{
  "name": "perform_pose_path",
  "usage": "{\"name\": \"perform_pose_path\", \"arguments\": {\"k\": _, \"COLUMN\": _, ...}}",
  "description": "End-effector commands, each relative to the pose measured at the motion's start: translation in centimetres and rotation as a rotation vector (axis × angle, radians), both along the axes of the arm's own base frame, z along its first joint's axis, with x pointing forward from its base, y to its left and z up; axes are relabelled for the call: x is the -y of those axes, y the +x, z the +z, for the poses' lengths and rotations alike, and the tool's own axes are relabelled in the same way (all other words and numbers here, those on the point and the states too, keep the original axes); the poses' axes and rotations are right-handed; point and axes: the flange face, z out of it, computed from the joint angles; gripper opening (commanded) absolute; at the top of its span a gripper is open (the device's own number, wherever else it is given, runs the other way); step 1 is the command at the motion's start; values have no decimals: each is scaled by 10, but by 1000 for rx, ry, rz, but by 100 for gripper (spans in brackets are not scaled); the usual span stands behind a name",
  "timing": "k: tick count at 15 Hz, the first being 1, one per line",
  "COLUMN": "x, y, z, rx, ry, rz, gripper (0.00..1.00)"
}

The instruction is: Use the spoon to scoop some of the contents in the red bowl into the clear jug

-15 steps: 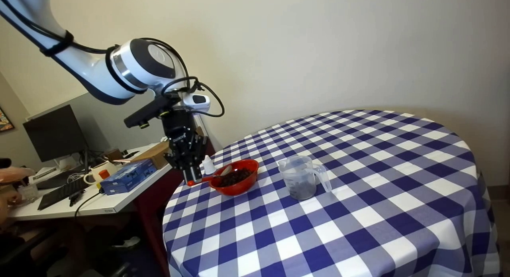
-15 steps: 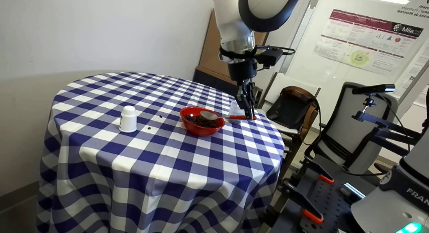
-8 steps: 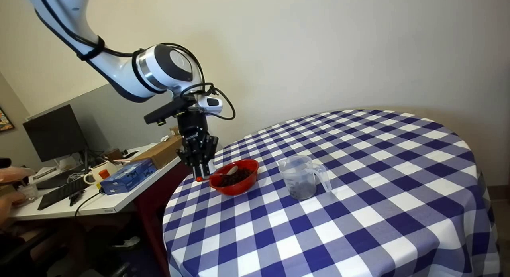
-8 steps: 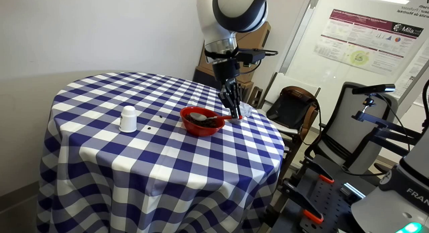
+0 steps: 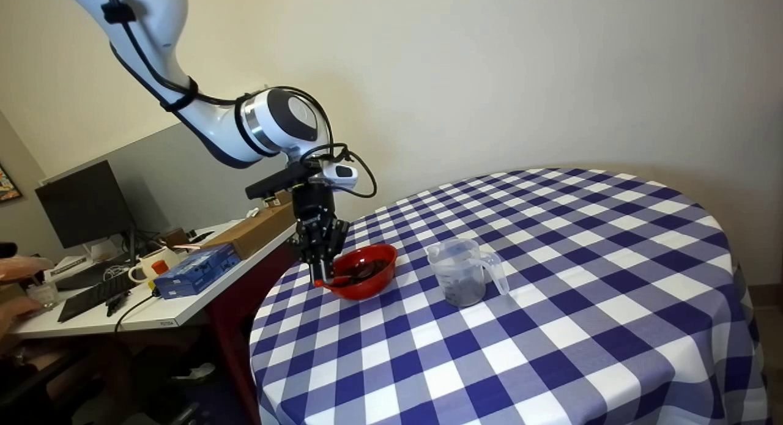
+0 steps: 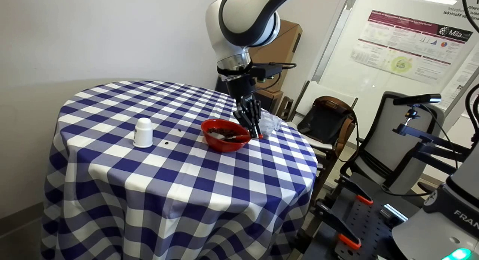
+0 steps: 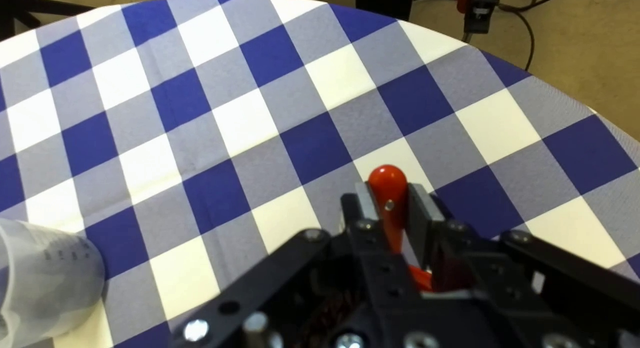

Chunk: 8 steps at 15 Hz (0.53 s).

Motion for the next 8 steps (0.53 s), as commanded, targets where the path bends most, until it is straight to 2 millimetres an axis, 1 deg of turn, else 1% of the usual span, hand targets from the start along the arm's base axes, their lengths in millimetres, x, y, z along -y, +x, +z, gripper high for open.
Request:
{"name": "perform_pose_path", "arguments": {"k": 1, "x": 0, "y": 6, "z": -4, "rx": -29, "ry": 22, "rz": -16, "gripper": 45}}
{"name": "perform_pose_path", "arguments": {"k": 2, "x": 1, "y": 5, "z": -2, "rx": -27, "ry": 29, "rz": -17, "gripper": 47}}
{"name": "perform_pose_path", "arguments": {"k": 3, "x": 2, "y": 3, "z": 0, "rx": -26, "ry": 37, "rz": -20, "gripper": 52}}
{"name": "perform_pose_path", "arguments": {"k": 4, "x": 3, "y": 1, "z": 4, "rx": -22, "ry": 49, "rz": -23, "gripper": 60}}
{"name": "perform_pose_path", "arguments": {"k": 6, "x": 6, "y": -3, "z": 15, "rx": -6, "ry": 84, "rz": -28, "gripper": 73}}
{"name": "perform_pose_path", "arguments": {"k": 8, "x": 13, "y": -11, "z": 37, "rx": 41, "ry": 128, "rz": -37, "gripper": 88}}
